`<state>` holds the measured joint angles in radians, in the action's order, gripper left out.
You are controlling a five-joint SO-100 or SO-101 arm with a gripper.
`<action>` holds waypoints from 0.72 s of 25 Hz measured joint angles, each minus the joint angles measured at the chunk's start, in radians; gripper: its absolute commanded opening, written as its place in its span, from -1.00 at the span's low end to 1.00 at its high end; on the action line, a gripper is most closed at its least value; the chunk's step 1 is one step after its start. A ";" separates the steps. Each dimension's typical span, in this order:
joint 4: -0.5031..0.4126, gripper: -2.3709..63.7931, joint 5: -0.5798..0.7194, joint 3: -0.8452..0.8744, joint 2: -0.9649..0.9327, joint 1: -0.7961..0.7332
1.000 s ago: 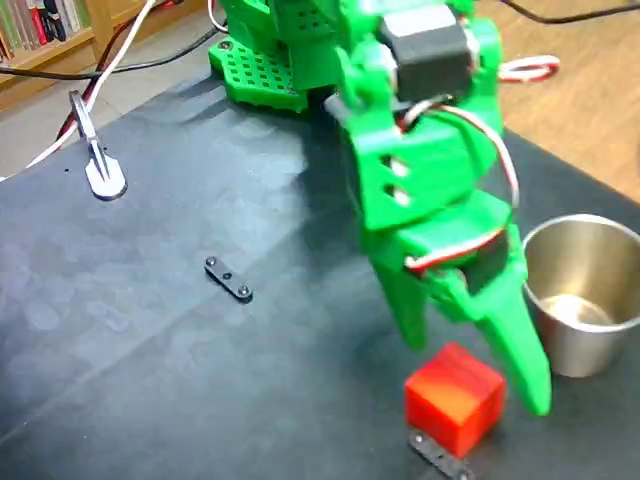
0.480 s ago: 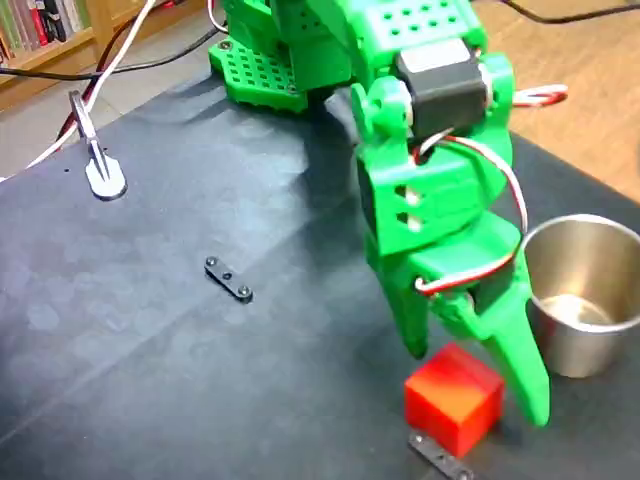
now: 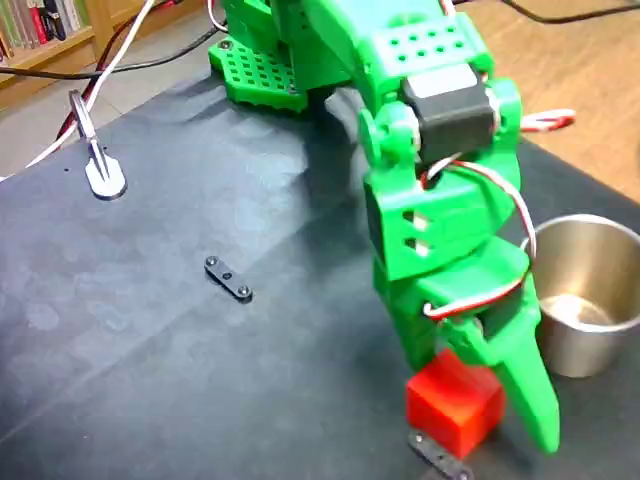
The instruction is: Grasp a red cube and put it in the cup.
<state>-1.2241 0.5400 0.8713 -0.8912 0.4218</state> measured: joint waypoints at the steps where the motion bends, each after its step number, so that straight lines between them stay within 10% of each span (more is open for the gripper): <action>1: 0.000 0.20 0.000 -0.002 0.000 0.000; 18: -0.002 -0.72 0.000 -0.003 0.003 0.002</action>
<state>-1.2257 0.5400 0.8682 -0.8882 0.4234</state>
